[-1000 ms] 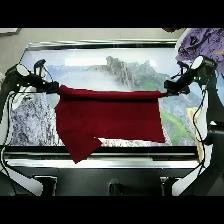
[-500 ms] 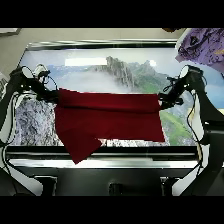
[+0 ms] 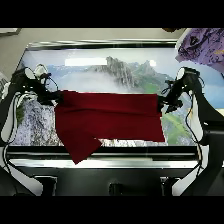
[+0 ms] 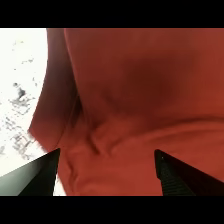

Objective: Fold the clothes and pants, and hang the long-sleeved shirts on hangers.

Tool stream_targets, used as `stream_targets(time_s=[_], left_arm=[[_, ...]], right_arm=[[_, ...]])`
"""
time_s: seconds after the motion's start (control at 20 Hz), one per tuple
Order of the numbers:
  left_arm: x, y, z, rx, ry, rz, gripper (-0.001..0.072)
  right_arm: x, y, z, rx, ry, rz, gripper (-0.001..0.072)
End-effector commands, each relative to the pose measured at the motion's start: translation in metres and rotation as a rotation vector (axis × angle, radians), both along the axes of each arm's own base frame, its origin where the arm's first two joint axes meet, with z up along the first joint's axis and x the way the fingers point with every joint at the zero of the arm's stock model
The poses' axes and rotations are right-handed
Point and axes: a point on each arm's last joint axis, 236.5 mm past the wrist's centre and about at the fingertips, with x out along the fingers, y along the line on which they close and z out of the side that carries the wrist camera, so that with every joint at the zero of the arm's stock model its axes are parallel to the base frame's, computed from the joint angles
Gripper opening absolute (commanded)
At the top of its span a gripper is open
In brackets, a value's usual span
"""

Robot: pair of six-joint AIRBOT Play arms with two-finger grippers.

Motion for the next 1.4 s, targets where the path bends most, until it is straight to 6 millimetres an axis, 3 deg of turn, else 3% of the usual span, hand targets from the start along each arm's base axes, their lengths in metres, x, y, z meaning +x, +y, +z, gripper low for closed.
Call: stream_targets(time_s=[0.0, 0.15, 0.3, 0.45, 0.6, 0.85, 1.3, 1.35], left_arm=[[-0.007, 0.023, 0.032, 0.023, -0.031, 0.06, 0.0668], [-0.043, 0.056, 0.06, -0.027, -0.052, 0.186, 0.0668], [-0.117, 0.064, 0.044, -0.107, -0.008, 0.338, 0.0669], [-0.184, 0.026, 0.015, -0.207, 0.016, 0.448, 0.0668], [-0.217, -0.021, -0.004, -0.308, -0.011, 0.507, 0.0668], [-0.245, -0.063, -0.03, -0.422, 0.036, 0.568, 0.0667], [-0.242, -0.095, -0.045, -0.437, 0.024, 0.534, 0.0662], [-0.243, -0.098, -0.048, -0.44, 0.04, 0.533, 0.063]], right_arm=[[0.0, -0.013, 0.032, 0.046, -0.063, -0.043, 0.0496], [-0.01, -0.049, 0.073, 0.181, -0.207, -0.186, 0.0496], [-0.047, -0.067, 0.08, 0.327, -0.282, -0.37, 0.0496], [-0.081, -0.058, 0.058, 0.381, -0.283, -0.465, 0.0494], [-0.1, -0.036, 0.039, 0.411, -0.232, -0.453, 0.0479], [-0.103, -0.023, 0.035, 0.43, -0.212, -0.435, 0.0479], [-0.105, -0.021, 0.037, 0.44, -0.203, -0.433, 0.0479], [-0.105, -0.021, 0.037, 0.441, -0.203, -0.433, 0.0479]])
